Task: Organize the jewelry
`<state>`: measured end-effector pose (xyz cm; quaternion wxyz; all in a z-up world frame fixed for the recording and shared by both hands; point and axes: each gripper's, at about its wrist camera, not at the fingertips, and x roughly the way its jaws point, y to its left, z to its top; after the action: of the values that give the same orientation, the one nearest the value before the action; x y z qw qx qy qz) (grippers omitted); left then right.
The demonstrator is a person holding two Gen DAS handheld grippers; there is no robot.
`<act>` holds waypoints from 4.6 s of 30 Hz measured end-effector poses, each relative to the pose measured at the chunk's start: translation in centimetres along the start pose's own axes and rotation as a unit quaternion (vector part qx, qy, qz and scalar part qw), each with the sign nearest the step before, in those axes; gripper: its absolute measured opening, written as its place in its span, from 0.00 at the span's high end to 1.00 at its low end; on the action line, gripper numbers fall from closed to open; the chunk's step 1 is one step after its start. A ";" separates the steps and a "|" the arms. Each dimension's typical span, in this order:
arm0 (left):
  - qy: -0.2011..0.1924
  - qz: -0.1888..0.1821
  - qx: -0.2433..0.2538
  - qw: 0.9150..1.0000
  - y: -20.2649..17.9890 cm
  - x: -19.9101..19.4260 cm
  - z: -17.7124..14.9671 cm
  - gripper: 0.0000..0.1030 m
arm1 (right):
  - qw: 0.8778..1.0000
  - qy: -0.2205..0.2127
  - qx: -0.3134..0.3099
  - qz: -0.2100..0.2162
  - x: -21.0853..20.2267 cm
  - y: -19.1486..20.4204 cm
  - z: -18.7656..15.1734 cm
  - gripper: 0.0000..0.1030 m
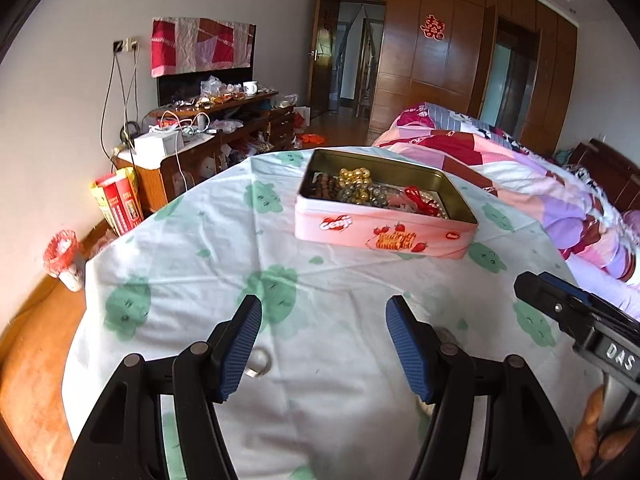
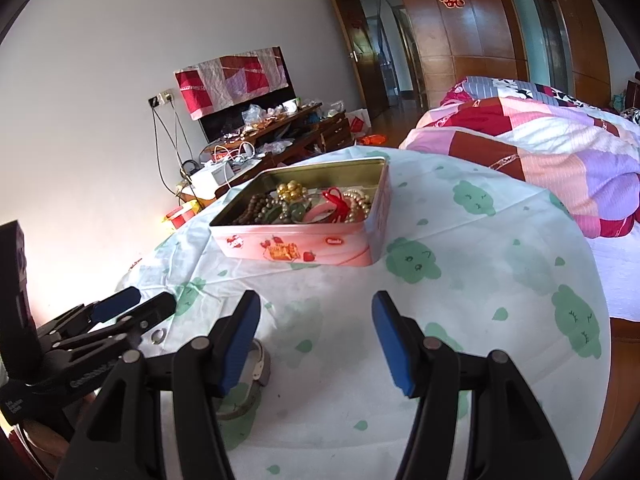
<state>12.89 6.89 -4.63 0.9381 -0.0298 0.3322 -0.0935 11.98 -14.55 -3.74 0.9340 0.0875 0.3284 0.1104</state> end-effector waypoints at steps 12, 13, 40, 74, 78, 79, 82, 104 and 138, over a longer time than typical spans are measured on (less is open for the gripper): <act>0.018 0.017 -0.034 0.999 4.5 -1.2 -2.3 0.37 | 1.000 0.015 -0.017 0.008 -0.1 1.1 -1.0 0.40; 0.020 0.016 -0.030 0.999 4.3 -1.0 -2.2 0.37 | 1.000 0.018 -0.020 0.009 0.0 1.3 -1.0 0.40; 0.080 -0.005 0.019 0.997 3.1 3.0 -2.1 0.71 | 0.998 0.038 -0.053 0.001 0.5 2.7 -1.7 0.40; 0.017 -0.015 -0.001 1.000 3.5 0.3 -0.8 0.83 | 0.977 0.163 -0.139 0.000 4.8 7.2 -4.1 0.57; 0.021 -0.013 -0.001 1.000 3.3 0.3 -1.0 0.84 | 0.978 0.165 -0.124 0.019 4.6 6.5 -4.0 0.72; 0.021 -0.014 -0.001 1.000 3.3 0.3 -0.9 0.84 | 0.979 0.166 -0.117 0.024 4.5 6.4 -4.0 0.73; 0.019 -0.015 -0.002 1.000 3.2 0.3 -0.9 0.84 | 0.981 0.167 -0.093 0.040 4.5 5.7 -3.8 0.74; -0.016 -0.040 0.037 0.998 -0.6 1.3 3.6 0.84 | 0.992 0.060 0.018 0.107 1.8 1.7 4.5 0.76; 0.028 0.041 0.054 0.997 -5.1 16.0 10.6 0.84 | 0.997 0.065 0.044 0.012 14.9 -3.7 10.5 0.77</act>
<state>30.96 -1.27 -5.71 0.9318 0.0368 0.3536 -0.0735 30.45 -15.09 -5.38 0.9044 0.1253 0.3919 0.1127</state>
